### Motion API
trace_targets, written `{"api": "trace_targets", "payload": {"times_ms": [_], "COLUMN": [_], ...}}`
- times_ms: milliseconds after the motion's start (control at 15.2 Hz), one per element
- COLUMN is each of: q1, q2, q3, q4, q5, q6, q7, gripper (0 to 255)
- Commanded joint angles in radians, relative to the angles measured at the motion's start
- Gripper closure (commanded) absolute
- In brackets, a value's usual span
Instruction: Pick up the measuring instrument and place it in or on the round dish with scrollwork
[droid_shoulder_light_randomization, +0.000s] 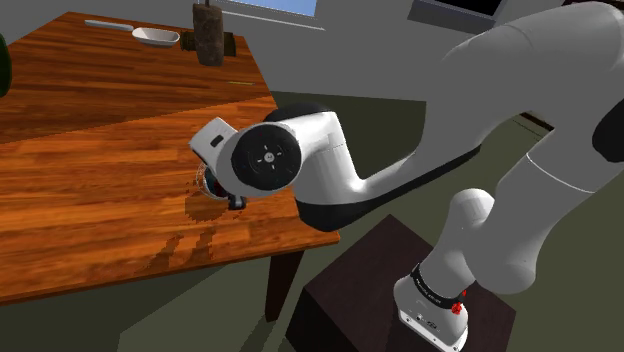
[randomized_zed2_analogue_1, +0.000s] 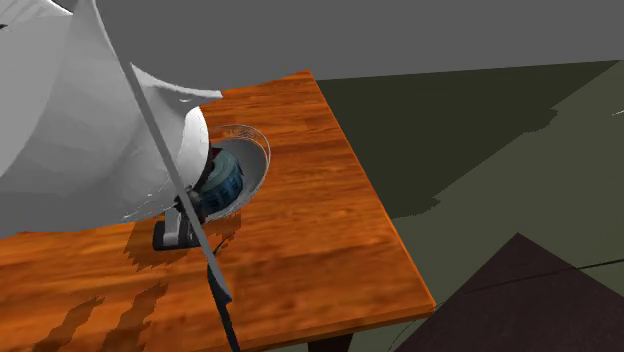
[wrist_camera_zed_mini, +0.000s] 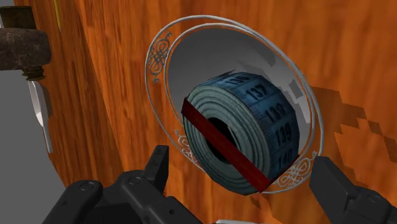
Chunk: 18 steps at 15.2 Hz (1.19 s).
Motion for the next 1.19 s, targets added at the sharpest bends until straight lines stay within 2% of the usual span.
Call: {"api": "trace_targets", "payload": {"times_ms": [0,330,792,858,1122], "q1": [-0.004,-0.022,-0.022,-0.022,-0.022], "q2": [0.022,0.061,0.061,0.061,0.061], "q3": [0.000,-0.019,-0.019,-0.019,-0.019], "q4": [0.003,0.008,0.008,0.008,0.007], "q5": [-0.057,-0.098,-0.098,-0.098,-0.098], "q6": [0.003,0.041,0.041,0.041,0.041], "q7": [0.058,0.077,0.077,0.077,0.078], "gripper": [0,0,0,255,255]}}
